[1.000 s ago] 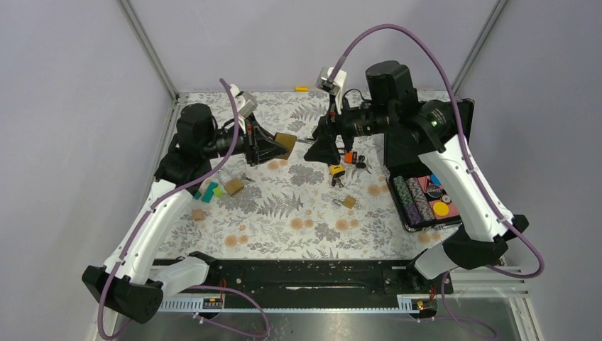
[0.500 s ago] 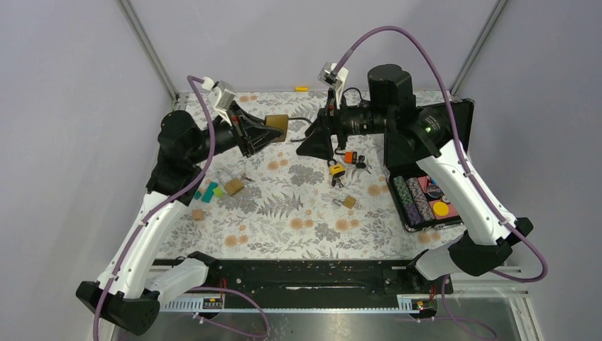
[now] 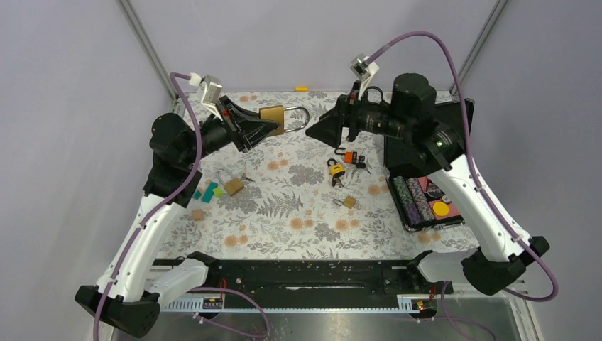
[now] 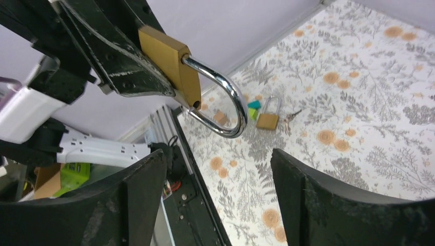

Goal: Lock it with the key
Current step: Lock the lock.

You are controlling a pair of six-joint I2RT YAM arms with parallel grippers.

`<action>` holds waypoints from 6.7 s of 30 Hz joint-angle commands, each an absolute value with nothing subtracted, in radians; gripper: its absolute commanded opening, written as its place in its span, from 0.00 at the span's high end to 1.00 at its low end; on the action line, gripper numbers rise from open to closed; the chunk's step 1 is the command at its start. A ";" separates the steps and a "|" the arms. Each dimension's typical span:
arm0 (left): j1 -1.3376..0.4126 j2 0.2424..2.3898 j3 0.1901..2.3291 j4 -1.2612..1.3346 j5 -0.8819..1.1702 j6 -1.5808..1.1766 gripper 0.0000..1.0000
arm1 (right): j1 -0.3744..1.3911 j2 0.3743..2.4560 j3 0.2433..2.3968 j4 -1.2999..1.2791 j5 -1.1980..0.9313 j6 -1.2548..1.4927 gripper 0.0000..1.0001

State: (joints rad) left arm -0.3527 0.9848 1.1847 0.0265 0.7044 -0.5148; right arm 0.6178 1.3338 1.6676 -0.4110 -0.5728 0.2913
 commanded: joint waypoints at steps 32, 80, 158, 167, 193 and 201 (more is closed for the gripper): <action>-0.341 1.040 1.375 0.364 1.089 -0.752 0.43 | 0.597 1.255 1.616 0.064 -0.837 0.441 1.00; -0.269 1.149 1.370 0.227 1.233 -0.664 0.75 | 0.597 1.340 1.696 0.107 -0.897 0.438 1.00; -0.400 1.300 1.328 0.302 0.985 -0.769 1.00 | 0.889 1.612 1.777 0.504 -0.848 0.819 1.00; -0.400 1.372 1.451 0.326 0.979 -0.773 1.00 | 0.922 1.644 1.794 0.499 -0.859 0.848 1.00; -0.406 1.352 1.350 0.240 0.989 -0.709 1.00 | 0.854 1.604 1.822 0.330 -0.767 0.740 1.00; -0.252 1.221 1.321 0.070 0.978 -0.542 0.23 | 0.693 1.486 1.744 0.090 -0.721 0.551 1.00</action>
